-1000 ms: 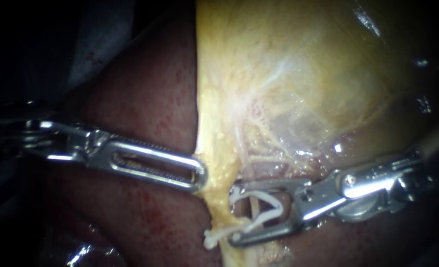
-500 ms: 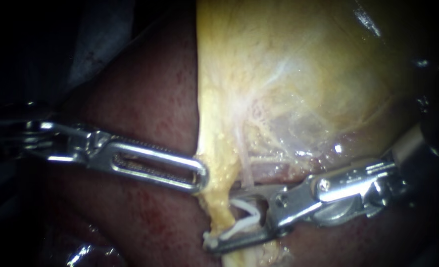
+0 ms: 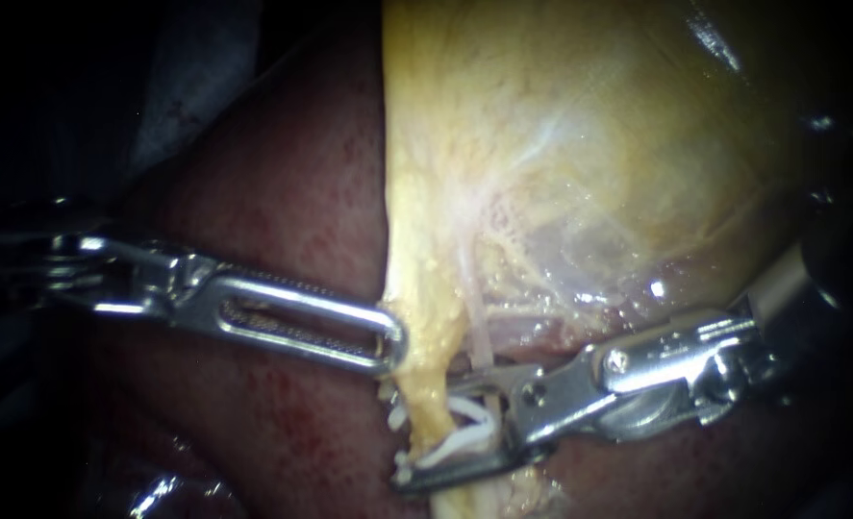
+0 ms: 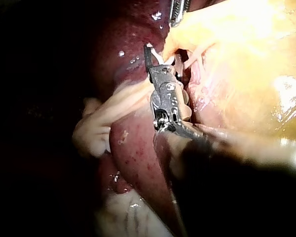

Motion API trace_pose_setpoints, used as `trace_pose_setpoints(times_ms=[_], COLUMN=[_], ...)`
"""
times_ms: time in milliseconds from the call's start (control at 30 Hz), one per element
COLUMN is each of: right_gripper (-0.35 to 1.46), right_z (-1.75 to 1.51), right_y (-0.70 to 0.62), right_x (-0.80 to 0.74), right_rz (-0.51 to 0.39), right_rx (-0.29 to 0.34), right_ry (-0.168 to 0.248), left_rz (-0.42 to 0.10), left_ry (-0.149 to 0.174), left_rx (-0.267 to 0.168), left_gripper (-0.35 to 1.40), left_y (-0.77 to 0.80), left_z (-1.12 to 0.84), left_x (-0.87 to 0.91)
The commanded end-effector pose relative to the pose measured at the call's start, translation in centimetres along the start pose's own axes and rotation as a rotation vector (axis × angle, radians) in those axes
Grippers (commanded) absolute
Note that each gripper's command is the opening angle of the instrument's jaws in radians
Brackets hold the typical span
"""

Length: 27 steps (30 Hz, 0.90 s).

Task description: Clipping second clip left tube

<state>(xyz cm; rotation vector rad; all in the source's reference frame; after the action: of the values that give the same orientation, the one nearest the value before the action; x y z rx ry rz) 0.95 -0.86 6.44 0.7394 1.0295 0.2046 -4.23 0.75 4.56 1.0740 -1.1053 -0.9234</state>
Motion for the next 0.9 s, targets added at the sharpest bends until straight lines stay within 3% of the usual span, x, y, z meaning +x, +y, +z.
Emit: trace_pose_setpoints(times_ms=[33,300,900], right_gripper=[0.1,-0.35,-0.35], right_z=[0.0,-0.01,0.01], right_y=[0.0,0.04,0.05], right_x=[0.0,-0.01,-0.05], right_rz=[0.0,0.041,0.05], right_rx=[0.001,0.016,0.032], right_ry=[0.0,-0.016,-0.021], left_rz=[0.0,0.0,0.0], left_ry=[0.0,0.0,0.0], left_rx=[0.0,0.0,-0.001], left_gripper=[-0.35,-0.35,-0.35], left_y=[0.0,0.01,0.02], left_z=[0.0,0.01,0.03], left_x=[0.0,0.01,0.0])
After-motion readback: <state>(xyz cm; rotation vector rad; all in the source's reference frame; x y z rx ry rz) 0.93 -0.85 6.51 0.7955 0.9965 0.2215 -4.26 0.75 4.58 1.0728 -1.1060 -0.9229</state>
